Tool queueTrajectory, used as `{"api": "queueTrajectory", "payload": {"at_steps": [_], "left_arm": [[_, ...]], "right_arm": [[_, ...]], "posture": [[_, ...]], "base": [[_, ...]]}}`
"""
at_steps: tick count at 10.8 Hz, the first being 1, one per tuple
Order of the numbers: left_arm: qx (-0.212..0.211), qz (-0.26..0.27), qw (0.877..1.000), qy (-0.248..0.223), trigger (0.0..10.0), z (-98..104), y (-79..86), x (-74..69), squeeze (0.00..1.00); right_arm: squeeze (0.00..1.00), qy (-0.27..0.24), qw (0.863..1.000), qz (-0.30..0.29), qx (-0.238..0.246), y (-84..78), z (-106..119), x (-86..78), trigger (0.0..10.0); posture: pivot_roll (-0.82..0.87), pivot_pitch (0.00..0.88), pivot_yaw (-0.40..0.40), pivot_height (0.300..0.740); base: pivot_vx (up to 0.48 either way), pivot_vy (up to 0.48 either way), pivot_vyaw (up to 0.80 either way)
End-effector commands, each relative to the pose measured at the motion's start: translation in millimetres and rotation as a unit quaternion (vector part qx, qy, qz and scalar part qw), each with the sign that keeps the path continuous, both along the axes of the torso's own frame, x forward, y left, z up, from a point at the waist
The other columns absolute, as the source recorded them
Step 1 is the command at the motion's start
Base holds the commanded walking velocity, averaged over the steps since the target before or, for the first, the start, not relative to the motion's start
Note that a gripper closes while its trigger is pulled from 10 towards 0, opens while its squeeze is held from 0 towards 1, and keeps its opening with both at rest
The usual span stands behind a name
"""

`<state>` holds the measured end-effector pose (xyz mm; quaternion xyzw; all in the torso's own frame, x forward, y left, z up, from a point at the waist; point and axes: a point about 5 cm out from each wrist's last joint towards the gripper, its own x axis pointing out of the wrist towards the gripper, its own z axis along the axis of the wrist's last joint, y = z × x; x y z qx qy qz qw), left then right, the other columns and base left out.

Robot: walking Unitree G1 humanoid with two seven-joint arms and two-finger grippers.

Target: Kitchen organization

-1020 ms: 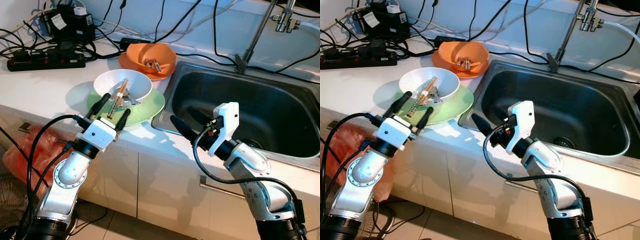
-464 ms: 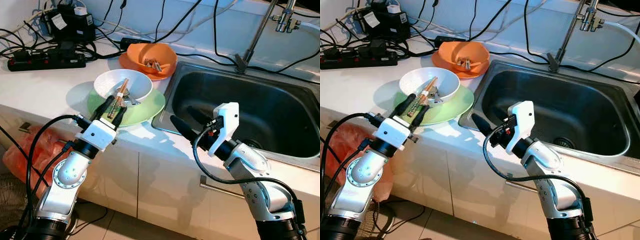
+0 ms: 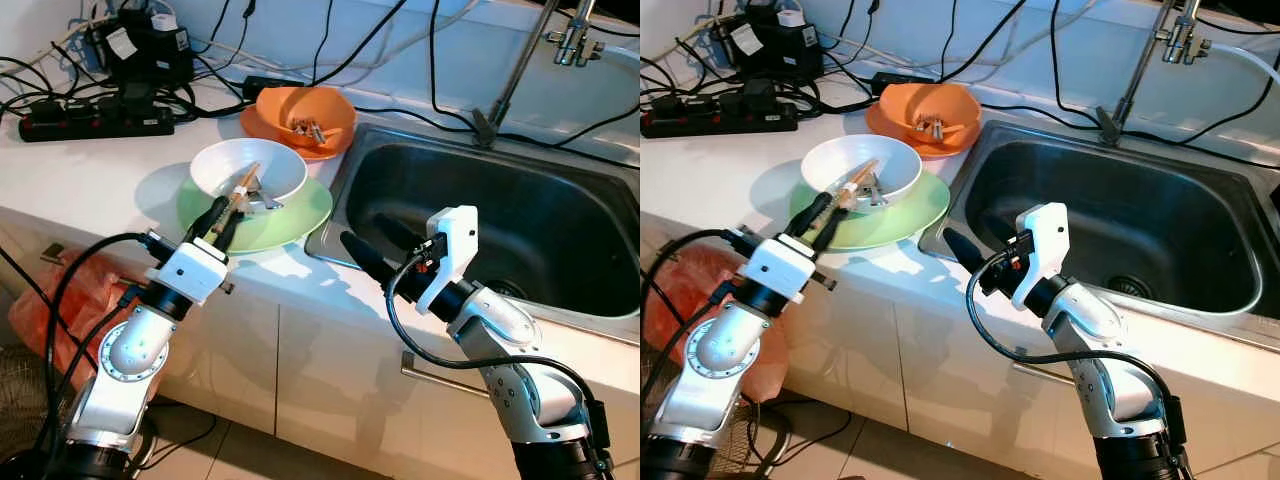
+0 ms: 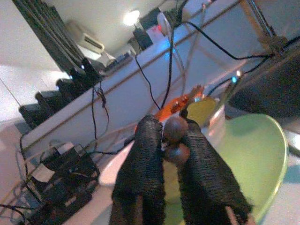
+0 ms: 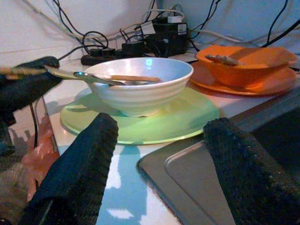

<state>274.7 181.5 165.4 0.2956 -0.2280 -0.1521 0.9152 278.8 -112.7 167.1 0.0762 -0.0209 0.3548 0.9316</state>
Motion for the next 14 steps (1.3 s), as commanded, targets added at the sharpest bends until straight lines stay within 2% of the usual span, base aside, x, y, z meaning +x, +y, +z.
{"api": "queueTrajectory", "payload": {"at_steps": [1,5,7,8,10,11,12,13,14], "left_arm": [[0.000,0.003,1.000,-0.011,0.0,6.9,1.3,-2.5,0.00],[-0.010,0.005,1.000,-0.025,0.0,17.8,-0.6,-6.9,0.00],[-0.018,-0.007,0.997,-0.070,0.0,45.6,-5.7,-6.9,0.00],[-0.021,-0.010,0.997,-0.079,0.0,51.7,-7.2,-6.8,0.00],[-0.041,-0.060,0.992,-0.102,0.0,80.0,-28.7,0.1,0.00],[-0.060,-0.079,0.989,-0.110,0.0,92.8,-37.6,7.2,0.00],[-0.062,-0.080,0.988,-0.119,0.0,99.0,-41.4,14.0,0.00],[-0.120,-0.074,0.984,-0.106,0.0,105.0,-40.9,23.3,0.00],[-0.161,-0.072,0.980,-0.091,0.0,106.7,-40.2,29.8,0.00]], "right_arm": [[0.00,-0.004,1.000,-0.001,0.002,-1.5,1.3,-2.1,10.0],[0.00,-0.003,1.000,0.001,-0.002,-2.1,1.0,-2.5,10.0],[0.00,-0.004,1.000,-0.004,-0.001,-1.8,1.5,-1.3,10.0],[0.00,-0.004,1.000,-0.005,-0.001,-1.9,1.7,-1.1,10.0],[0.00,0.012,0.999,-0.024,0.029,-3.3,4.0,2.6,10.0],[0.00,0.022,0.997,-0.043,0.061,-7.2,9.2,7.5,10.0],[0.00,0.028,0.993,-0.078,0.089,-13.5,13.3,14.4,10.0],[0.00,0.034,0.985,-0.116,0.120,-21.8,17.0,21.2,10.0],[0.00,0.035,0.983,-0.130,0.126,-24.9,17.4,23.7,10.0]], "posture": [[0.12,0.000,-0.057,0.740],[0.12,0.001,-0.061,0.740],[0.12,0.002,-0.061,0.740],[0.12,0.002,-0.060,0.740],[0.12,0.002,-0.059,0.740],[0.12,0.003,-0.057,0.740],[0.11,0.002,-0.054,0.740],[0.11,0.003,-0.052,0.740],[0.10,0.003,-0.050,0.740]], "base": [[0.000,0.000,0.00],[0.000,0.000,0.00],[0.000,0.000,0.00],[0.000,0.000,0.00],[0.000,0.000,0.00],[0.000,0.000,0.00],[0.000,0.000,0.00],[0.000,0.000,0.00],[0.000,0.000,0.00]]}}
